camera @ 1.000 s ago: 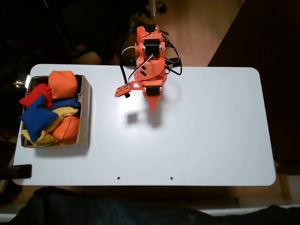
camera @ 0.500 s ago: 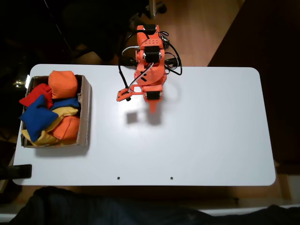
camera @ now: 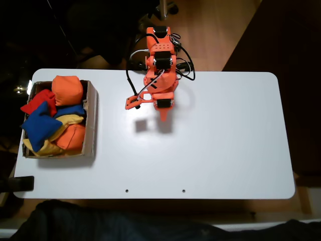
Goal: Grasp a bag and put it in the box.
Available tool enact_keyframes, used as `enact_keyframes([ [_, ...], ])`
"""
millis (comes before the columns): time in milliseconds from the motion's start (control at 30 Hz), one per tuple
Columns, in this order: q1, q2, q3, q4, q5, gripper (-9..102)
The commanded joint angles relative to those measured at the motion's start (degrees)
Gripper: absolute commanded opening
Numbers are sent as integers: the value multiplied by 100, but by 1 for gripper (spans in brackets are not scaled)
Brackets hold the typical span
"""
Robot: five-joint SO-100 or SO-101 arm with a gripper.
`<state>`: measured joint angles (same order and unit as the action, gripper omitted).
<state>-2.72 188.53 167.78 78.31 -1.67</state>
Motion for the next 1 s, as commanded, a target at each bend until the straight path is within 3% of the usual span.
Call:
enact_keyframes([
  [0,18,35,0,-70,-35,0],
  [967,26,35,0,-79,-35,0],
])
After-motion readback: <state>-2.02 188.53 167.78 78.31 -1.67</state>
